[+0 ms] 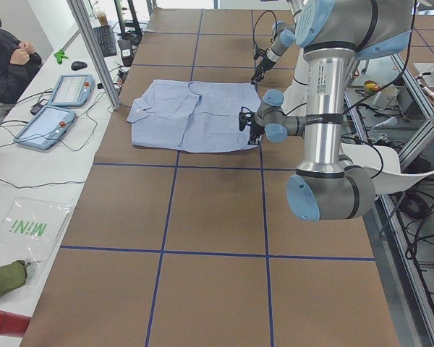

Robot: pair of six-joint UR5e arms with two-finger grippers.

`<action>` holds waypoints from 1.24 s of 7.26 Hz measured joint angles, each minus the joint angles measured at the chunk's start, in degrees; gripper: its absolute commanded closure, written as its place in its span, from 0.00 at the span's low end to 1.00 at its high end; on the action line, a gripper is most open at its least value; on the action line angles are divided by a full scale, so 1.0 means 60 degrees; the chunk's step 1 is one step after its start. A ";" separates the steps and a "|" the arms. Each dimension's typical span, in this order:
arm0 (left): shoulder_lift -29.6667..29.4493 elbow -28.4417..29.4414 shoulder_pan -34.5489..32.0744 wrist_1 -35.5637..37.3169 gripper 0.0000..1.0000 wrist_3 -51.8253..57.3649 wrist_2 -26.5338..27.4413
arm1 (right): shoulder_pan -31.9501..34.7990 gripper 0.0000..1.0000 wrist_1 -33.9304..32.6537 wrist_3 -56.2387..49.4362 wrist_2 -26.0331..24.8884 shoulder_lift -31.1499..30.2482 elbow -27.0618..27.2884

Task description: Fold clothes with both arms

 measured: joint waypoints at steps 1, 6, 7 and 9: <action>-0.0003 0.0000 0.0000 0.0000 1.00 0.0001 -0.0004 | 0.0039 0.58 0.0000 -0.0024 -0.0025 0.0015 -0.0076; -0.0007 -0.0042 0.0000 0.0000 1.00 0.0002 0.0003 | 0.0106 1.00 -0.0022 -0.0018 -0.0039 0.0139 -0.0279; -0.0007 -0.0070 0.0000 0.0000 1.00 0.0002 0.0007 | 0.0106 1.00 -0.0051 0.0008 -0.0039 0.0232 -0.0320; -0.0011 -0.0143 -0.0009 0.0000 1.00 0.0002 0.0009 | 0.0133 1.00 -0.0070 0.0027 -0.0039 0.0294 -0.0337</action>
